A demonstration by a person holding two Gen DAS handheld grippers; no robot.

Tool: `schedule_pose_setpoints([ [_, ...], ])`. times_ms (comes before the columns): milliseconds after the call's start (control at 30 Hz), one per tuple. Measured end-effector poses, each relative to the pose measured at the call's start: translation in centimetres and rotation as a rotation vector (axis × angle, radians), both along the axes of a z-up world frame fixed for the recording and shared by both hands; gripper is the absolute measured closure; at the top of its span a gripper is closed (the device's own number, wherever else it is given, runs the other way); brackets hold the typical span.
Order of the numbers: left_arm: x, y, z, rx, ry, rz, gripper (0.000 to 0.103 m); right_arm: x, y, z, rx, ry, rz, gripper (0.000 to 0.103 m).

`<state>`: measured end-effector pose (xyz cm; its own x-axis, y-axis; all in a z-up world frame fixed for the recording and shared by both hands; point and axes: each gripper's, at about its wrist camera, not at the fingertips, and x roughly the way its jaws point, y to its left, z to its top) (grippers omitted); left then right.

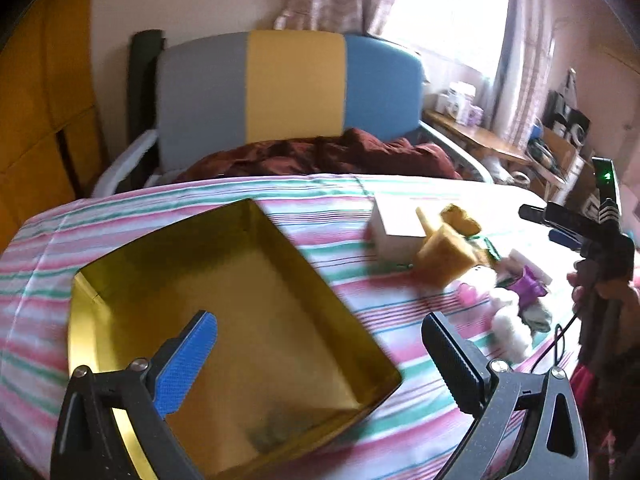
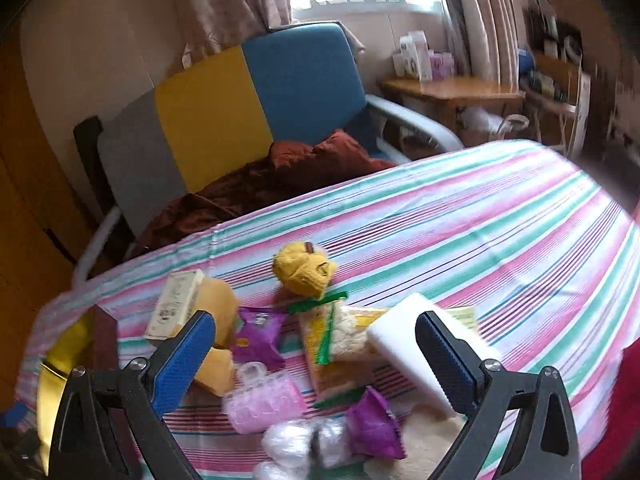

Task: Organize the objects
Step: 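Move the left tool toward the white box beside the sponges, then grasp the white printed box with the left tool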

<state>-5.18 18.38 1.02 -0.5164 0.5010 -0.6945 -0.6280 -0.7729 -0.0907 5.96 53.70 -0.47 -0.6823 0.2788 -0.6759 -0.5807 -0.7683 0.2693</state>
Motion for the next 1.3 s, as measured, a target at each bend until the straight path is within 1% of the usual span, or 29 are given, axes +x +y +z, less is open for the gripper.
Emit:
schedule_pose_setpoints([
  [100, -1.2, 3.2, 0.1, -0.042, -0.005, -0.03, 0.0, 0.0, -0.1, -0.1, -0.019, 0.001, 0.012, 0.001],
  [200, -2.6, 6.2, 0.0, -0.052, -0.015, -0.055, 0.0, 0.0, -0.3, 0.0, -0.031, 0.006, 0.023, 0.001],
  [300, -4.6, 9.3, -0.4, -0.088, -0.022, -0.056, 0.0, -0.2, -0.4, 0.0, -0.042, 0.011, 0.039, 0.001],
  [500, -8.2, 14.3, -1.9, -0.122, -0.087, -0.069, 0.001, -0.3, -0.7, 0.1, -0.053, 0.026, 0.069, 0.001],
  [600, -9.4, 16.7, -2.8, -0.144, -0.113, -0.091, 0.003, -0.4, -0.8, 0.1, -0.061, 0.032, 0.085, 0.001],
  [800, -10.9, 20.3, -5.2, -0.205, -0.125, -0.132, 0.007, -0.8, -1.2, 0.0, -0.065, 0.025, 0.117, 0.001],
  [867, -11.4, 21.1, -5.9, -0.217, -0.144, -0.141, 0.012, -0.9, -1.4, -0.1, -0.061, 0.019, 0.125, 0.001],
  [1033, -12.4, 22.6, -7.5, -0.231, -0.186, -0.155, 0.013, -1.3, -1.6, -0.3, -0.05, -0.004, 0.136, 0.001],
  [1100, -12.7, 22.9, -7.9, -0.226, -0.202, -0.163, 0.017, -1.4, -1.7, -0.4, -0.047, -0.012, 0.143, 0.001],
  [1133, -12.8, 23.1, -8.0, -0.224, -0.21, -0.168, 0.025, -1.5, -1.8, -0.4, -0.045, -0.017, 0.146, 0.001],
  [1167, -12.9, 23.1, -8.2, -0.218, -0.225, -0.18, 0.039, -1.6, -1.8, -0.5, -0.044, -0.02, 0.149, 0.001],
  [1200, -13.1, 23.1, -8.5, -0.213, -0.244, -0.188, 0.048, -1.7, -1.9, -0.6, -0.041, -0.023, 0.154, 0.001],
  [1233, -13.1, 23.0, -8.7, -0.212, -0.247, -0.186, 0.049, -1.8, -2.0, -0.6, -0.038, -0.027, 0.16, 0.001],
  [1300, -13.1, 22.1, -8.7, -0.177, -0.257, -0.183, 0.05, -2.1, -2.3, -0.7, -0.036, -0.037, 0.183, 0.001],
])
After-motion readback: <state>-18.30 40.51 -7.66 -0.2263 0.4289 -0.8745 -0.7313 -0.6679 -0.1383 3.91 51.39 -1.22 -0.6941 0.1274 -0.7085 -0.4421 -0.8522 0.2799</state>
